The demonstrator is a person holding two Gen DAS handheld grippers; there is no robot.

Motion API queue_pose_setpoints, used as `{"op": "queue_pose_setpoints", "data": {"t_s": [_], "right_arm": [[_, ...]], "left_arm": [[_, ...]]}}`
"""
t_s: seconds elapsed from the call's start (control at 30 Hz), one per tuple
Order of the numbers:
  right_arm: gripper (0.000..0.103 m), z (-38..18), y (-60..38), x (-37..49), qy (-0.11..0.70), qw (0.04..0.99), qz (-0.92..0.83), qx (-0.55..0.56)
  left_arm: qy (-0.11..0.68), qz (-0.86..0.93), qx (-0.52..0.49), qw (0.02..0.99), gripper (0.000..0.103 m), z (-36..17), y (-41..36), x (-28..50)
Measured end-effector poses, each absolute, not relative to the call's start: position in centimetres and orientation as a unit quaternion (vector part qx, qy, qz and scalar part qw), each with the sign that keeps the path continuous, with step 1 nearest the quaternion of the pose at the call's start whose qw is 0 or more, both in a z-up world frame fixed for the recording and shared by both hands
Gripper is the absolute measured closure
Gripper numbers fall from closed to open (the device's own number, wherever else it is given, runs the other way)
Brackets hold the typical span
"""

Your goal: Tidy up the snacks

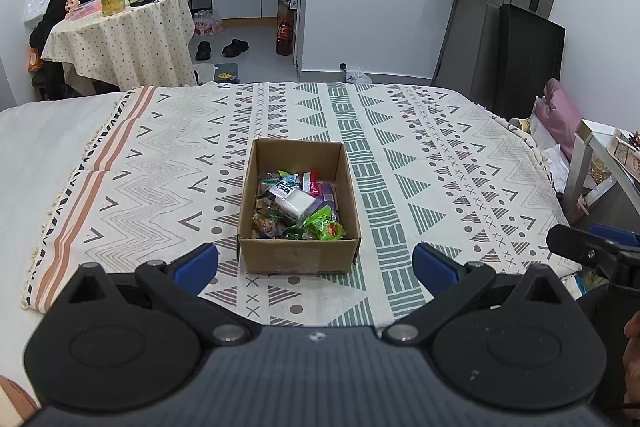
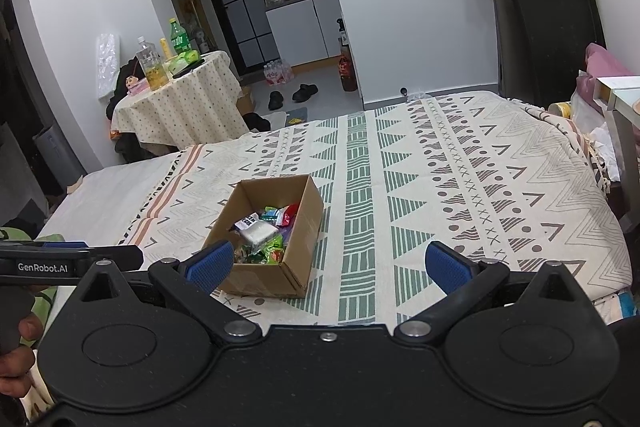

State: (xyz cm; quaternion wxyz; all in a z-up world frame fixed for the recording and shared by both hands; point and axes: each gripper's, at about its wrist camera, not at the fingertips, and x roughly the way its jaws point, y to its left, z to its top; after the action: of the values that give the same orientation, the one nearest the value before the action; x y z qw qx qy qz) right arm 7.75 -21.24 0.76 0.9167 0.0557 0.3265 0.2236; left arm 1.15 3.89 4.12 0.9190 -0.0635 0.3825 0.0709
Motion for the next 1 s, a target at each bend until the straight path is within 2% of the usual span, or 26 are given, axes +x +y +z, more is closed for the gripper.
{"op": "queue_pose_setpoints", "data": {"t_s": [1.0], "right_arm": [[0.000, -0.01, -21.06, 8.13, 0.334, 0.915, 0.219, 0.047]], "left_arm": [[0.387, 0.077, -0.073, 0.916, 0.000, 3.39, 4.34, 1.19]]}}
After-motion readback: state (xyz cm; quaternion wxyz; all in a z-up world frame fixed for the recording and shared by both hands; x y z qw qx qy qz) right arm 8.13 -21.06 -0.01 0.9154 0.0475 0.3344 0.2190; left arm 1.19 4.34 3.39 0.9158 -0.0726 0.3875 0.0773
